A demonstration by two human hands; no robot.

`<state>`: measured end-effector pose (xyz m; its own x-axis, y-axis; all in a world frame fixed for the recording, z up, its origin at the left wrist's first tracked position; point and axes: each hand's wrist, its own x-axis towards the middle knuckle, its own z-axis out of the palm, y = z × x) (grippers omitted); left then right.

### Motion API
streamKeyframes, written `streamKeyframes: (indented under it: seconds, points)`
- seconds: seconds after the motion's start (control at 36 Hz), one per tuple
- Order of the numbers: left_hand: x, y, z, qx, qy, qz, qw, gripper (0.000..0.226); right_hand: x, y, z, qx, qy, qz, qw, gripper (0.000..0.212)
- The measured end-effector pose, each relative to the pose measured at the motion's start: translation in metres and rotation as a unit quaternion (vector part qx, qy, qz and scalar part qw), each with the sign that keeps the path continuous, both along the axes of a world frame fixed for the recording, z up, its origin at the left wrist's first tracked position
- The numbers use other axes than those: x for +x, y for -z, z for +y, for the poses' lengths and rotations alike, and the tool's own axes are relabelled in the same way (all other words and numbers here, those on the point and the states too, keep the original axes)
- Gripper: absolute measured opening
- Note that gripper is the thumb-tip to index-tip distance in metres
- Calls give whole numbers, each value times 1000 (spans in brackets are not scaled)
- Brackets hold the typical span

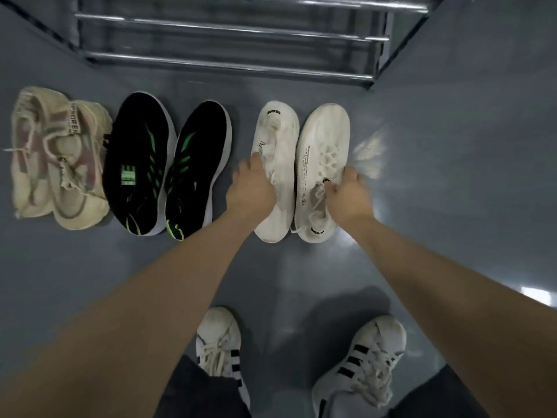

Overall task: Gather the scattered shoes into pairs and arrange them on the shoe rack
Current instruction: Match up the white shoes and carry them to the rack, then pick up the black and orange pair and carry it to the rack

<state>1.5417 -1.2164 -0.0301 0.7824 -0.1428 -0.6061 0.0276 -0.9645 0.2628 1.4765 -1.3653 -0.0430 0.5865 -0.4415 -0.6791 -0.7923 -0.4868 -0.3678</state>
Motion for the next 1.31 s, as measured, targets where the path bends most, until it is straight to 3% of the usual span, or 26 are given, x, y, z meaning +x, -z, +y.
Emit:
streamKeyframes:
  seconds: [0.14, 0.5, 0.81, 1.03, 1.31]
  points:
    - [-9, -49, -1, -18, 22, 8, 1000, 58, -10, -49, 0, -37, -22, -23, 999, 45]
    - [-31, -240, -19, -167, 24, -6, 986, 34, -34, -230, -14, 39, 25, -96, 994, 35]
    - [-28, -411, -63, -157, 59, 70, 983, 32, -50, -395, -57, 26, 93, -104, 990, 29]
    - [-48, -524, -112, -239, 38, 67, 968, 26, -70, -519, -99, 18, 123, -174, 977, 22]
    - [-56, -608, -157, -267, 189, 61, 943, 26, -120, -610, -110, -36, 220, -167, 960, 23]
